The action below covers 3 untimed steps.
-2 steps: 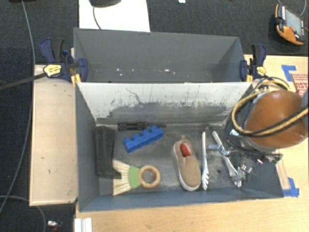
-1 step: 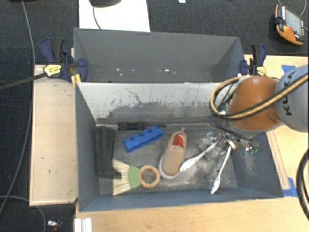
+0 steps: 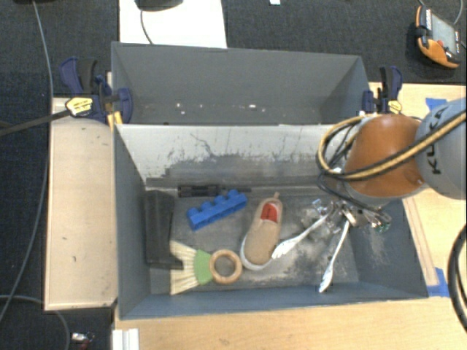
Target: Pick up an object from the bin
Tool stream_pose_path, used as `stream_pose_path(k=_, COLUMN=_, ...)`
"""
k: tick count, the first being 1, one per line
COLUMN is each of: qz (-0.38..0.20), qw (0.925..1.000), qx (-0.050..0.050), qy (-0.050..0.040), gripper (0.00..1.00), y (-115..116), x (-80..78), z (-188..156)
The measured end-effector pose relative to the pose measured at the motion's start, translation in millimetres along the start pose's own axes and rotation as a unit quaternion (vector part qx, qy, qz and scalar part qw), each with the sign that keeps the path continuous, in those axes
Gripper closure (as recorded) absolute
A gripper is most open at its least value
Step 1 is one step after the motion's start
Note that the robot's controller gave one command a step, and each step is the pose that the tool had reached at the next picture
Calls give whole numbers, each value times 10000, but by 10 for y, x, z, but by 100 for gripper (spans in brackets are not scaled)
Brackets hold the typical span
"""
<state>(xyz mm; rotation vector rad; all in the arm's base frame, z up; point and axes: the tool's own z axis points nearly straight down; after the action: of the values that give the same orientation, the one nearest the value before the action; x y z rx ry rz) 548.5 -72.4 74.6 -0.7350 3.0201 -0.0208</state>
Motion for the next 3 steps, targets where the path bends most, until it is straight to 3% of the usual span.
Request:
stream_pose_path(k=1, qz=-69, qw=10000, qx=18, qy=-32, gripper=100, y=-70, x=35, z=-600)
stream_pose_path(k=2, qz=-137, qw=9999, qx=-32, qy=22, gripper=100, y=-21, x=260, z=-1648)
stream_pose_path(k=3, qz=-129, qw=9999, qx=-26, qy=13, gripper=100, y=-147, x=102, z=-2709)
